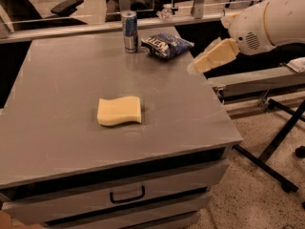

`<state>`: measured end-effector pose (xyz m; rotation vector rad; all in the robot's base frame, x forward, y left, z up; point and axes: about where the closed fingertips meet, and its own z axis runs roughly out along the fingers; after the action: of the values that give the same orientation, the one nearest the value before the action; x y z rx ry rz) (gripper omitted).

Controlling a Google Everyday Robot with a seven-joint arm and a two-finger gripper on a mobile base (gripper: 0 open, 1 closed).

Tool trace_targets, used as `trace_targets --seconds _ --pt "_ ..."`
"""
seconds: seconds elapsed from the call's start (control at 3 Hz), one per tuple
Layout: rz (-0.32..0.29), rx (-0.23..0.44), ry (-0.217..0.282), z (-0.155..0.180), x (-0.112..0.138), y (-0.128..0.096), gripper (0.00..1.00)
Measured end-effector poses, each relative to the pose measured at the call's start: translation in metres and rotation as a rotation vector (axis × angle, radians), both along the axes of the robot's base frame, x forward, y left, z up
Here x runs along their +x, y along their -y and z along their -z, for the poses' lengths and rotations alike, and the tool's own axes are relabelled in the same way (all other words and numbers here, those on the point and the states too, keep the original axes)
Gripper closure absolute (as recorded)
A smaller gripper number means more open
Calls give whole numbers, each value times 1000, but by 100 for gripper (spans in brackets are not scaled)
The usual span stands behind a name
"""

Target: Move redbull can near sponge

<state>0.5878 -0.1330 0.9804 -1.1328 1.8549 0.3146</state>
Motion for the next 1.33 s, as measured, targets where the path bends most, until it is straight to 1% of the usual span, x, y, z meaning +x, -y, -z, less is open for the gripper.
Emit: trace_targets --seconds 0.33,0.67,1.0,1.33 --pt "68 31 67 3 33 -15 0" --pt "151 61 157 -5 73 -20 0" --pt "151 117 206 -4 119 -39 0" --pt "103 165 205 10 150 -57 0"
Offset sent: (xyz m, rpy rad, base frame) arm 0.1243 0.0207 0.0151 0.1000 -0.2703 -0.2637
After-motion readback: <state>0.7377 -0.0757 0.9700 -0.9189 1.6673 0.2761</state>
